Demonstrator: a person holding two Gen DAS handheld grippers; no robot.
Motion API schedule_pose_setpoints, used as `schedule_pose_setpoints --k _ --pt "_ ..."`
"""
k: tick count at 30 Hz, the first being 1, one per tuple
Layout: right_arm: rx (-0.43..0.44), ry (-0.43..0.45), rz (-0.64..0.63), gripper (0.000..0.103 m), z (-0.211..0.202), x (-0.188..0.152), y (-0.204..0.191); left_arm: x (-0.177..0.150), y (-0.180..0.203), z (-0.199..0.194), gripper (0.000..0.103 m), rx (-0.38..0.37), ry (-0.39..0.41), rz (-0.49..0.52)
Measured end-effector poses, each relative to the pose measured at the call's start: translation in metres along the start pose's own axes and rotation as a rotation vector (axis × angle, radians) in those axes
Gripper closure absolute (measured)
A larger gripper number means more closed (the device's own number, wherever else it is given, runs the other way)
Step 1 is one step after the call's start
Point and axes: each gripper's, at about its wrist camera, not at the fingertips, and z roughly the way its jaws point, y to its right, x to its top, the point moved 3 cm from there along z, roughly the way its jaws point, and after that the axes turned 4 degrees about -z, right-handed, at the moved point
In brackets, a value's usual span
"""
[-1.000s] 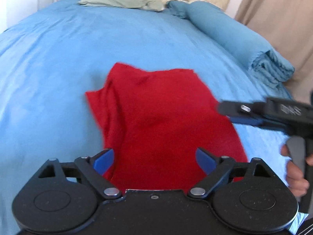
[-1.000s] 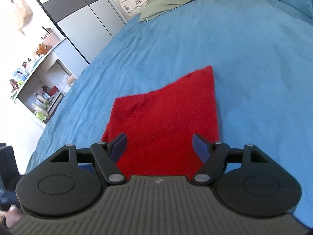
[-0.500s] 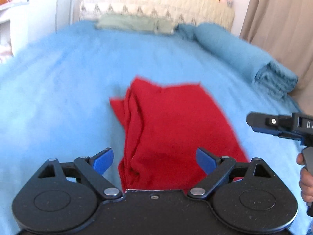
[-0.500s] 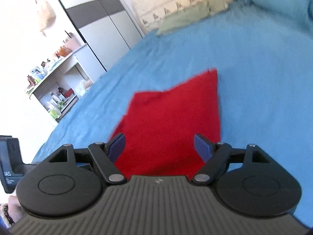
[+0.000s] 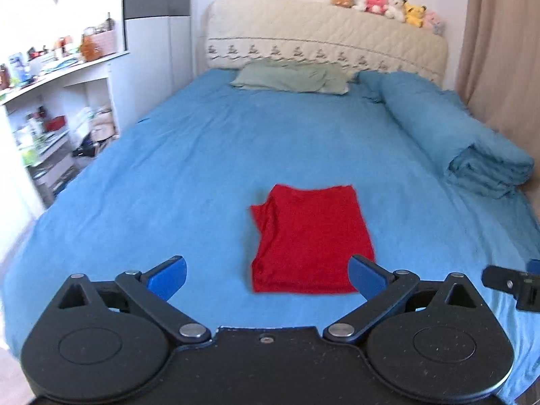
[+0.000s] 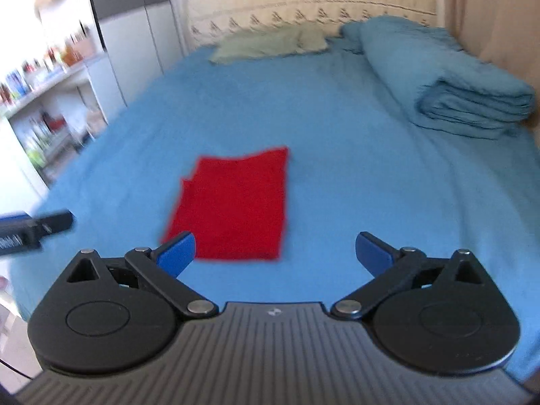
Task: Fold small clothes
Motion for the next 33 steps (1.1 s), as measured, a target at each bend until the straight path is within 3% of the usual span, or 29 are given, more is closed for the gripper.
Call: schedule_pose_setpoints --k 12,33 --pt "-0.072 -0.082 0.005 0.0 -0.028 -0.067 0.0 -0.059 0.004 -0.026 0.0 0.038 -0.049 0.059" --pt "-0.102 -0.078 0.026 0.0 -0.043 -0.079 0.003 -0.066 0.013 -0.035 0.0 0.034 -0.051 0.079"
